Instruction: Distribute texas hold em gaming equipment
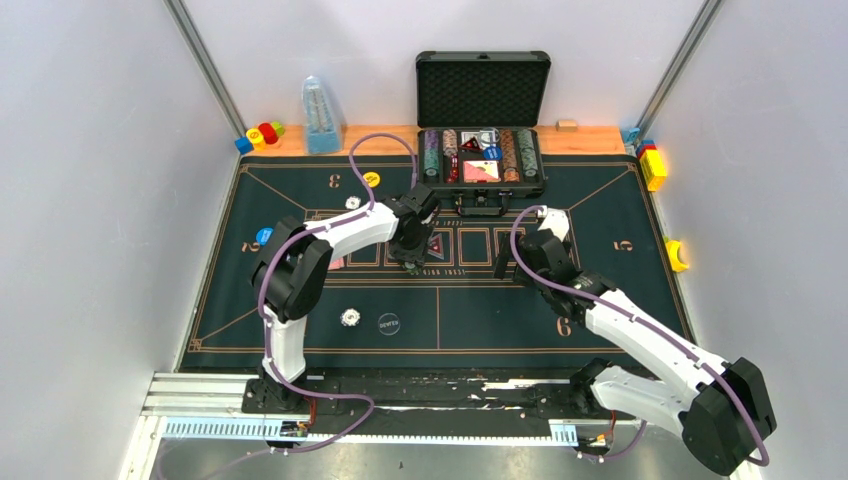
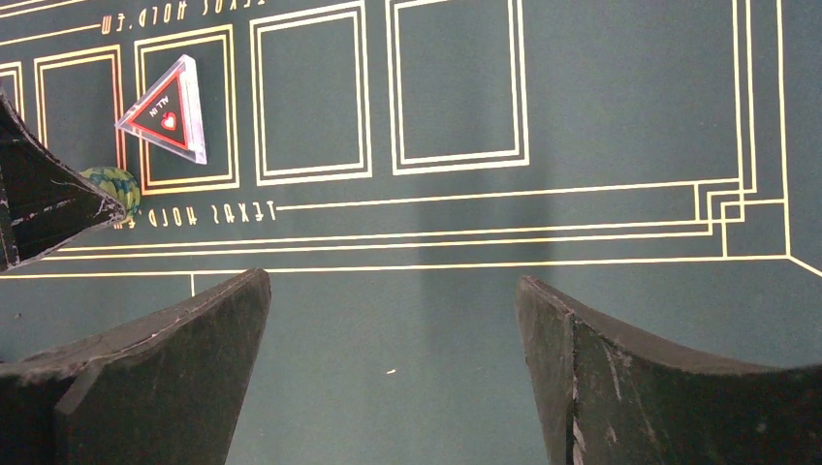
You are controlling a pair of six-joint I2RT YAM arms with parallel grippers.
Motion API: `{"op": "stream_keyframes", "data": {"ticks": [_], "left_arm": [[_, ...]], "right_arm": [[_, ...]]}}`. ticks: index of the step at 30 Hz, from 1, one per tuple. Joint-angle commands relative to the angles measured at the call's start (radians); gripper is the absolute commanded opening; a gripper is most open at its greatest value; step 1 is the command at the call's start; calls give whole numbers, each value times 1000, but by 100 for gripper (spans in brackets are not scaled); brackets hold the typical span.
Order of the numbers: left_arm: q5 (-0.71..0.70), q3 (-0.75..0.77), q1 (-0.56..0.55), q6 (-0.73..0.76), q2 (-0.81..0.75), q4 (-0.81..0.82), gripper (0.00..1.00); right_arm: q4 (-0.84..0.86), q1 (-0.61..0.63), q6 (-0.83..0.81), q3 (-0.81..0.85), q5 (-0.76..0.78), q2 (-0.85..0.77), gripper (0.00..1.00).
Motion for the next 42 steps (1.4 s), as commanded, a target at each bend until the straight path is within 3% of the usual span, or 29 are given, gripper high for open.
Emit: {"op": "stream_keyframes", "data": {"ticks": [1, 13, 19, 25, 38, 42], "left_arm": [[-23, 36, -2, -21, -82, -22, 43], [-25, -84, -2, -66, -264, -29, 43], [-63, -325, -2, -156, -442, -71, 43], [-47, -510, -2, -198, -577, 19, 45], [-126, -535, -2, -211, -443, 143, 51], [-123, -525, -2, -216, -422, 130, 71]], "right_arm": [[32, -1, -5, -7, 5, -28, 100], [31, -2, -5, -8, 3, -35, 100], [32, -2, -2, -8, 1, -33, 100], [36, -2, -2, -4, -3, -10, 100], [37, -2, -6, -4, 6, 6, 100], [39, -1, -9, -1, 8, 18, 100]]}}
